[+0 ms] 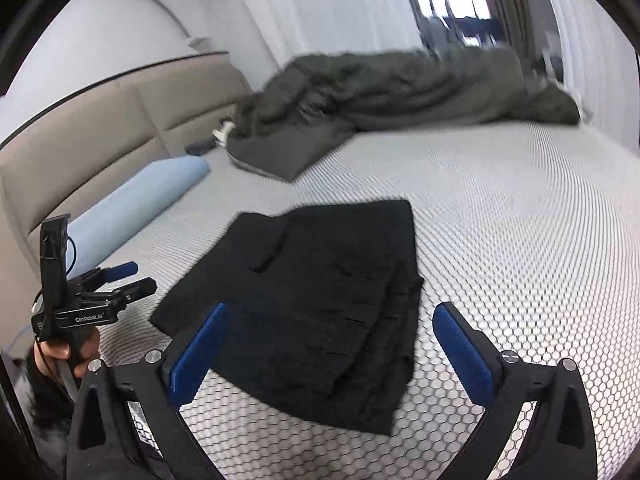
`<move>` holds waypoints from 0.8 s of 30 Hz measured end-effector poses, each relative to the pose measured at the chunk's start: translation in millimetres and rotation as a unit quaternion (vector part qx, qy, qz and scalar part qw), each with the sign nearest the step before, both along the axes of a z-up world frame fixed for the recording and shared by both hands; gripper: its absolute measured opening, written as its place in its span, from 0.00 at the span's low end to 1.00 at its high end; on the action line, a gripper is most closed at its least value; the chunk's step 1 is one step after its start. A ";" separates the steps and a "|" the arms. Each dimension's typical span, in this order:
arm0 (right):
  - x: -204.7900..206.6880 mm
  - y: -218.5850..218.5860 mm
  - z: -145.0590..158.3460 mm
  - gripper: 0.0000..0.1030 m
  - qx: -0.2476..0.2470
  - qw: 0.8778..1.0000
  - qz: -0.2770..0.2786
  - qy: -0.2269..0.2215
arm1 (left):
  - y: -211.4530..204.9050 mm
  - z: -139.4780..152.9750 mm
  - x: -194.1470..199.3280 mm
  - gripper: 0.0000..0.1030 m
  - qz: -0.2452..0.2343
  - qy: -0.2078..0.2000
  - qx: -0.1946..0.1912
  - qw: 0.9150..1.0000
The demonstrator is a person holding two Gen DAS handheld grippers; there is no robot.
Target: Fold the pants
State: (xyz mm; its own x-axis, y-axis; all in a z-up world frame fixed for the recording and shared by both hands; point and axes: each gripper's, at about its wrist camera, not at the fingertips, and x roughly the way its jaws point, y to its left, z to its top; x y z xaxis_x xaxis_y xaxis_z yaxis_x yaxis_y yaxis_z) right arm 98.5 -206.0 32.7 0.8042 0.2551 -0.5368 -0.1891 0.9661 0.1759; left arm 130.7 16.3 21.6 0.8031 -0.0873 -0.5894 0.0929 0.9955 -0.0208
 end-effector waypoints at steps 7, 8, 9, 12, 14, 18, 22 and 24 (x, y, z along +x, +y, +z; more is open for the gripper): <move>-17.7 19.8 -12.4 1.00 -0.030 0.999 0.006 -0.018 | 0.0 20.4 -40.9 1.00 -0.010 -0.048 -0.021 0.999; -17.1 21.2 -13.8 1.00 -0.034 0.999 0.005 -0.020 | -0.3 20.0 -42.0 1.00 -0.013 -0.047 -0.025 0.998; -17.3 22.2 -15.2 1.00 -0.039 0.999 0.000 -0.025 | -1.6 19.1 -44.0 1.00 -0.017 -0.048 -0.028 0.998; -16.1 26.4 -16.5 1.00 -0.048 0.998 -0.008 -0.035 | -7.8 15.0 -40.9 1.00 -0.025 -0.050 -0.022 0.998; -14.4 28.3 -16.6 1.00 -0.047 0.998 -0.007 -0.040 | -10.8 7.7 -25.1 1.00 -0.029 -0.049 -0.017 0.998; -9.9 30.5 -19.0 1.00 -0.039 0.999 -0.004 -0.036 | -16.1 5.5 -16.9 1.00 -0.032 -0.048 -0.015 0.998; -6.5 35.2 -20.4 1.00 -0.043 0.998 -0.003 -0.036 | -17.1 5.4 -13.8 1.00 -0.036 -0.050 -0.014 0.998; -6.5 37.8 -19.7 1.00 -0.042 0.998 0.000 -0.038 | -16.6 6.2 -14.9 1.00 -0.035 -0.052 -0.013 0.998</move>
